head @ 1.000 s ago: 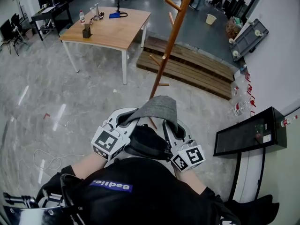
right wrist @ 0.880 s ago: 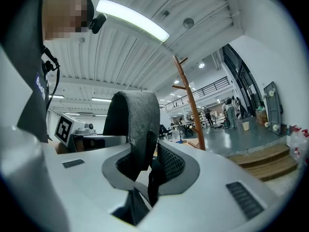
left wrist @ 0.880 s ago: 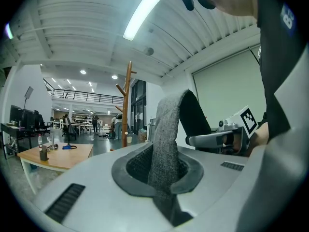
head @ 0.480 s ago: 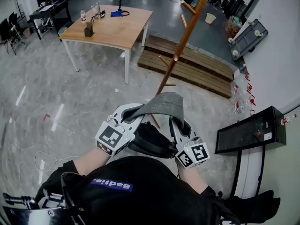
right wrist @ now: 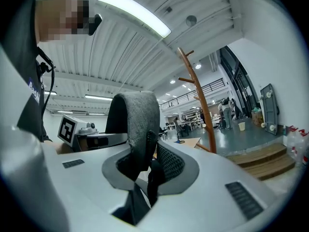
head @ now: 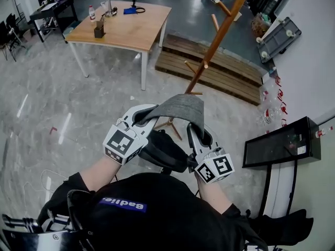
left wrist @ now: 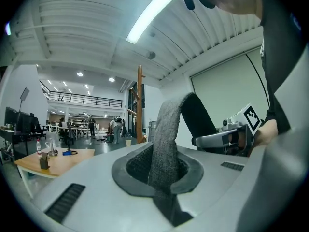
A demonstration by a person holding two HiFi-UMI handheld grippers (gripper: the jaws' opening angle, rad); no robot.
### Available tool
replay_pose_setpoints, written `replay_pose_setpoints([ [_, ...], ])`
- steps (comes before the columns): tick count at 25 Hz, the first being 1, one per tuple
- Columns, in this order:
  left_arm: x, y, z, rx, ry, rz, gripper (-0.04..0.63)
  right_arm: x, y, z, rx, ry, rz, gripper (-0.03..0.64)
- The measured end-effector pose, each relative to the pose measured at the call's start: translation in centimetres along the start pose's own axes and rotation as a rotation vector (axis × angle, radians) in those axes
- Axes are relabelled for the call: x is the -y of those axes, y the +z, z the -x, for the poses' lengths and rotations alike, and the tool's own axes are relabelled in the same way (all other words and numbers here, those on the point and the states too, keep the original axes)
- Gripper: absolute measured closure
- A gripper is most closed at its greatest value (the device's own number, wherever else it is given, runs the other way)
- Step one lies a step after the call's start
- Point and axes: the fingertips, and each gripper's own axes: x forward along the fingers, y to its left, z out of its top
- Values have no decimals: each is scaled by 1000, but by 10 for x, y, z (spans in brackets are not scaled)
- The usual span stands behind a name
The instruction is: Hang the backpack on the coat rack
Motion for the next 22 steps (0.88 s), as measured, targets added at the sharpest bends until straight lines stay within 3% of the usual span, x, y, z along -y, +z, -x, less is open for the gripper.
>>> replay_pose_setpoints([
  [8,-47,3,-36,-8,89,-2,563,18,-2,-51,-21,142,-54,552],
  [15,-76,22,-77,-16,173,-38,563,52,21,-76,-22,253,-82,554],
  [22,-101,74,-114,20,134,-135,565,76,78,-98,22,264,-17,554],
])
